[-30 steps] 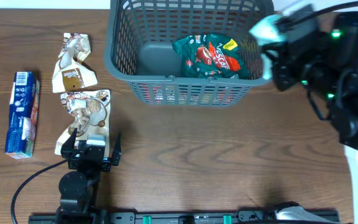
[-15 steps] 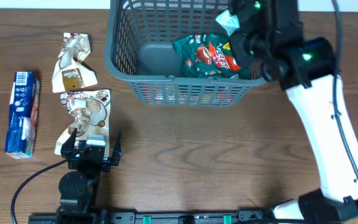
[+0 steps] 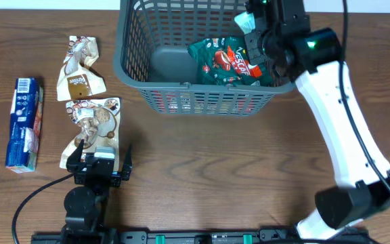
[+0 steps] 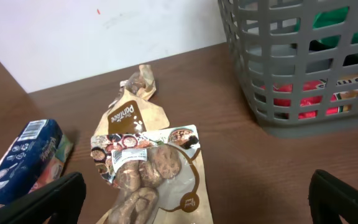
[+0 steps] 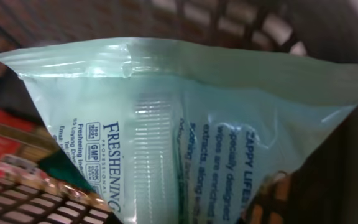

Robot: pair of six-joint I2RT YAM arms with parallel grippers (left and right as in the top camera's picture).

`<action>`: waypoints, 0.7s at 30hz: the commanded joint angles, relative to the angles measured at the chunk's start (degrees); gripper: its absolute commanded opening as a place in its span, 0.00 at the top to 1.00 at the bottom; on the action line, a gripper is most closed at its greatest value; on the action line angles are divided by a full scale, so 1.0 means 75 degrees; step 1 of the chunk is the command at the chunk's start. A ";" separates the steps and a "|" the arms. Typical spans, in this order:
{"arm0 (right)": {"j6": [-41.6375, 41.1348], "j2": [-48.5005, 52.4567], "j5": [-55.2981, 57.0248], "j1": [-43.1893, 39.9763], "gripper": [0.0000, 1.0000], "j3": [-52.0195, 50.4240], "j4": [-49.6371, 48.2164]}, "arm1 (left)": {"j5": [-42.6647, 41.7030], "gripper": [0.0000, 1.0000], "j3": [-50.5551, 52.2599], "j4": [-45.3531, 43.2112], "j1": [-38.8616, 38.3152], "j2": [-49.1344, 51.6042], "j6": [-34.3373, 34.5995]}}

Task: Pack container
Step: 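Lift the wipes packet and carry it over the basket, then lower the wipes packet into the basket and open the right gripper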

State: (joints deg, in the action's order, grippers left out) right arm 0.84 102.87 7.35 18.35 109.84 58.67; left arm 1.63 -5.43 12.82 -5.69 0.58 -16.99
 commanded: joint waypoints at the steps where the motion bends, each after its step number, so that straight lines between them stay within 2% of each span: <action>1: -0.0431 0.0440 0.0096 -0.0210 0.99 0.0096 0.0076 | -0.0079 0.01 0.0184 0.0050 0.0035 -0.0047 -0.0131; 15: -0.0385 0.0918 -0.0070 -0.0557 0.99 0.0096 0.0038 | -0.0079 0.01 0.0184 0.0050 0.0035 -0.0047 -0.0131; 16: -0.0382 0.0918 -0.0079 -0.0557 0.95 0.0096 0.0052 | -0.0079 0.02 0.0184 0.0050 0.0035 -0.0047 -0.0131; 17: -0.0283 0.0918 -0.0160 -0.0557 0.74 0.0096 0.0067 | -0.0079 0.01 0.0184 0.0050 0.0035 -0.0047 -0.0131; 18: -0.0114 0.0918 -0.0321 -0.0554 0.36 0.0096 0.0076 | -0.0079 0.01 0.0184 0.0050 0.0035 -0.0047 -0.0131; 19: -0.0035 0.0918 -0.0425 -0.0551 0.02 0.0096 0.0076 | -0.0079 0.01 0.0184 0.0050 0.0035 -0.0047 -0.0131; 21: 0.0012 0.0918 -0.0501 -0.0551 0.01 0.0096 0.0102 | -0.0079 0.02 0.0184 0.0050 0.0035 -0.0047 -0.0131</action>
State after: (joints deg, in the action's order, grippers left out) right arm -0.60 109.89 4.78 14.55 109.84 59.09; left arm 1.63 -5.43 12.82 -5.67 0.58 -16.99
